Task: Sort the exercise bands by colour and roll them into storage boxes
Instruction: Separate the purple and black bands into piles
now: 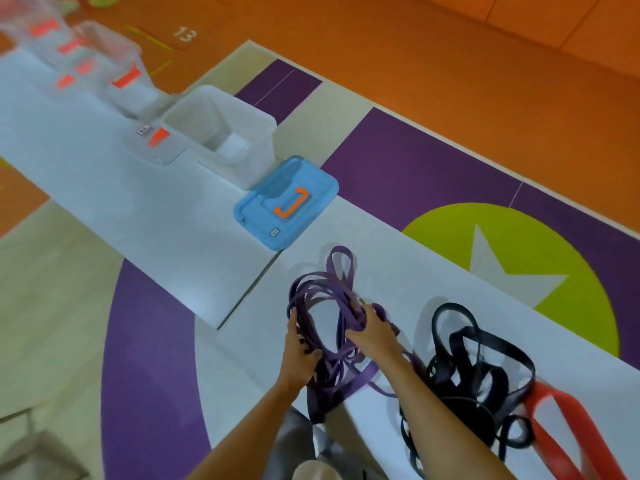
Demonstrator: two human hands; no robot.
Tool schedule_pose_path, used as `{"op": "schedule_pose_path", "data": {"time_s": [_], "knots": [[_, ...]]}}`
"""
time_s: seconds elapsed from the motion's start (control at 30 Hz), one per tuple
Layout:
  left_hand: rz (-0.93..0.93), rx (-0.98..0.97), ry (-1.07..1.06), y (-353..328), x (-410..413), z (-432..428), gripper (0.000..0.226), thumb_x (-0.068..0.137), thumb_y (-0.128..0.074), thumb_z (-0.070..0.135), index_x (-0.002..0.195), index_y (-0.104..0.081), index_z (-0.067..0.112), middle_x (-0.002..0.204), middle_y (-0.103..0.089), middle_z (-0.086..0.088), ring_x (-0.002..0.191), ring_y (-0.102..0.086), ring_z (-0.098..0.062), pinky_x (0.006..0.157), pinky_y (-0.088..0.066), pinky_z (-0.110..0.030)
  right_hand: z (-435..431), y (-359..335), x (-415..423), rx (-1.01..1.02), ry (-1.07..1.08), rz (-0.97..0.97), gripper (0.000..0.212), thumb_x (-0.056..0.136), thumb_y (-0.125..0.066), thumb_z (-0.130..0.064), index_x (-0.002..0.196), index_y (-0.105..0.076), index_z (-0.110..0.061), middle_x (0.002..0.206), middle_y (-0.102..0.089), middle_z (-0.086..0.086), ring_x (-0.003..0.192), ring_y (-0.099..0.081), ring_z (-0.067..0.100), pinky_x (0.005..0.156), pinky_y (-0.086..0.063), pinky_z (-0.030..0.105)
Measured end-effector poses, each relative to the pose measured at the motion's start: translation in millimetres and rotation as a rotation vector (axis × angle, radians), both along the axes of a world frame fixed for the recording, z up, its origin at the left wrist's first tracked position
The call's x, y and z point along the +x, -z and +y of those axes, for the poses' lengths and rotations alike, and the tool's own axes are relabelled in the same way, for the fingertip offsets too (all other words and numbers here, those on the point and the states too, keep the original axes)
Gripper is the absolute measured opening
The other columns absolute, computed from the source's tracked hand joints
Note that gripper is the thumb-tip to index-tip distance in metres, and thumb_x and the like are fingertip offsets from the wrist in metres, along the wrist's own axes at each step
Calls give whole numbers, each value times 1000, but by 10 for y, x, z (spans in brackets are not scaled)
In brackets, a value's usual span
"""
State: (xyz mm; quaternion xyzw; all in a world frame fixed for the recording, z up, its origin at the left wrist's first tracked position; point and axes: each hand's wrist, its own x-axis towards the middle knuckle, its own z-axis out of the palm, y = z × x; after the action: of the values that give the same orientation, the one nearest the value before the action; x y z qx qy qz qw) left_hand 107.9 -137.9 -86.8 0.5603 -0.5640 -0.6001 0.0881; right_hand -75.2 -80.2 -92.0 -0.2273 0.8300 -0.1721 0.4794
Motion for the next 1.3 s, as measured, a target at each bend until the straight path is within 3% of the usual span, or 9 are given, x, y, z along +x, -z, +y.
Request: {"op": "schedule_pose_path", "data": {"time_s": [0.13,0.23,0.47,0.6,0.7,0.77,1.0,1.13,1.3], "knots": [[-24,91,12,-40,-33,-33,108,85,-64,-21,164,-17,35,135,-54,-16,103,-69,-27,77,-66,-43,125,-27,75,-69,36,-8,72,93,-66,-28,157,-32,-35,99,-68,-5,71,-72,16,72,-63,36],[-44,149,-15,-13,13,-45,98,91,-58,-20,162,-22,38,119,-63,-16,99,-73,-30,77,-67,-41,161,-37,137,-128,13,33,68,96,-64,-25,156,-33,-36,122,-62,0,86,-69,18,82,-63,38],[-17,297,-23,-154,-94,-24,80,95,-53,-9,157,-33,38,119,-65,-16,105,-72,-31,81,-66,-40,271,-55,122,-81,57,-201,64,96,-60,-24,155,-39,-32,106,-70,-4,85,-71,18,69,-57,27],[30,400,-15,-302,-207,-33,64,102,-63,27,157,-32,37,127,-64,-5,112,-68,-23,94,-61,-46,317,-75,215,-125,43,-198,60,95,-62,-23,153,-44,-26,125,-66,2,100,-67,20,90,-59,37],[30,438,6,-379,-209,-77,87,85,-77,64,155,-30,41,139,-61,-4,117,-69,-25,94,-62,-50,339,-189,275,-188,47,-183,69,94,-64,-22,157,-37,-30,138,-62,1,112,-65,20,96,-59,39],[25,407,16,-409,-177,-96,104,73,-84,71,156,-31,39,145,-58,-7,117,-70,-27,88,-65,-45,340,-300,316,-265,42,-179,80,90,-65,-15,158,-30,-40,135,-64,-3,110,-69,15,90,-62,34],[146,371,5,-606,41,-262,108,62,-97,59,150,-40,35,136,-64,-10,106,-77,-29,91,-64,-47,164,-656,496,-273,-70,-147,85,94,-65,-21,162,-17,-34,117,-67,-8,96,-68,9,75,-58,21],[167,334,15,-799,353,-427,93,71,-94,49,146,-40,35,123,-71,-11,96,-79,-26,84,-65,-41,-61,-732,700,-282,-168,-130,90,79,-60,-47,160,-22,-42,111,-69,-16,102,-70,12,93,-60,42],[267,272,-174,-912,959,-778,90,70,-97,36,145,-47,32,114,-78,-12,98,-79,-30,88,-64,-46,-598,-924,1235,-386,-283,-112,78,95,-62,-28,161,-23,-44,115,-70,-13,97,-72,9,86,-62,29]]}}
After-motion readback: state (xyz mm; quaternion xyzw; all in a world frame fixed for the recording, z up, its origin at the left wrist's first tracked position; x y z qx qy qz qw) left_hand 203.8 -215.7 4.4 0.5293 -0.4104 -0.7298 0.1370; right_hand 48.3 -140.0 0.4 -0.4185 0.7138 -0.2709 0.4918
